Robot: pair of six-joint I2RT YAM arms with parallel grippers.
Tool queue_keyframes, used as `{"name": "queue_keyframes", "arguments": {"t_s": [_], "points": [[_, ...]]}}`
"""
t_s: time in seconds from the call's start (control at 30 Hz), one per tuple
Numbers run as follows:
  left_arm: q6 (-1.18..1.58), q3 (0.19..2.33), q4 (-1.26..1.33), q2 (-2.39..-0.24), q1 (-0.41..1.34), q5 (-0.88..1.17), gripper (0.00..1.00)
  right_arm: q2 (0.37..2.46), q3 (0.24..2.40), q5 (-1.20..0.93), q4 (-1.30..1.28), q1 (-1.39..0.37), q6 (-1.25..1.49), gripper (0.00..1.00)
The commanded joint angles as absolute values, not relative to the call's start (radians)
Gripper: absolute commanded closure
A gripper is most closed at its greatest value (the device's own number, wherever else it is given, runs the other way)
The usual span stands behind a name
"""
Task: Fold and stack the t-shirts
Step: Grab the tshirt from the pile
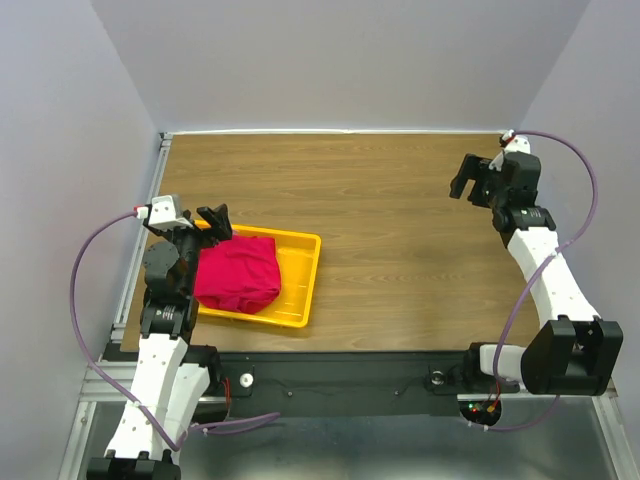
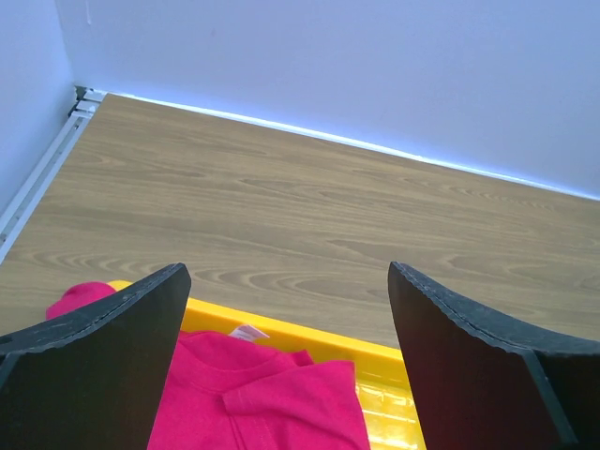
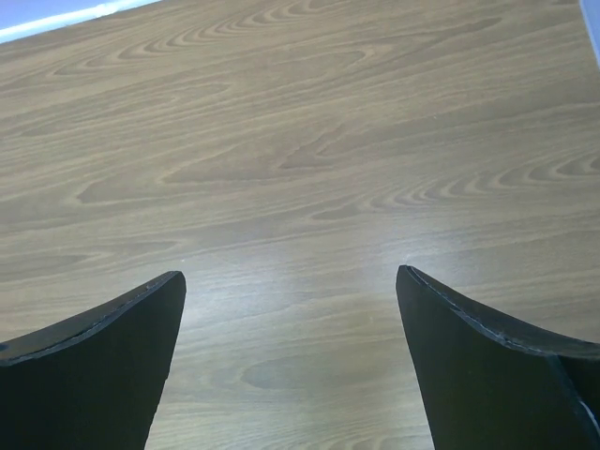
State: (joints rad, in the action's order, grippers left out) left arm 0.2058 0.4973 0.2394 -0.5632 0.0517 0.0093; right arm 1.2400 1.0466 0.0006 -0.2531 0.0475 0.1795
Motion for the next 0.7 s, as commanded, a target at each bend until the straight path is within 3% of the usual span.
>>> {"name": "queue_keyframes", "arguments": {"t_s": [0.0, 0.1, 0.27, 0.67], "points": [[0.195, 0.523, 0.273, -0.545, 0.049, 0.025, 0.02, 1.230, 1.118, -0.183, -0.198, 0.051, 0.091, 0.00], [0.201, 0.529, 0.252, -0.538, 0.049, 0.021, 0.02, 1.265, 1.169, -0.550, -0.243, 0.035, -0.082, 0.00], [0.192, 0.561, 0.198, -0.541, 0.049, 0.009, 0.02, 1.377, 1.259, -0.814, -0.354, -0.067, -0.221, 0.00], [0.218, 0.548, 0.153, -0.477, 0.049, -0.032, 0.02, 1.762, 1.521, -0.635, -0.407, -0.607, -0.009, 0.00]]}}
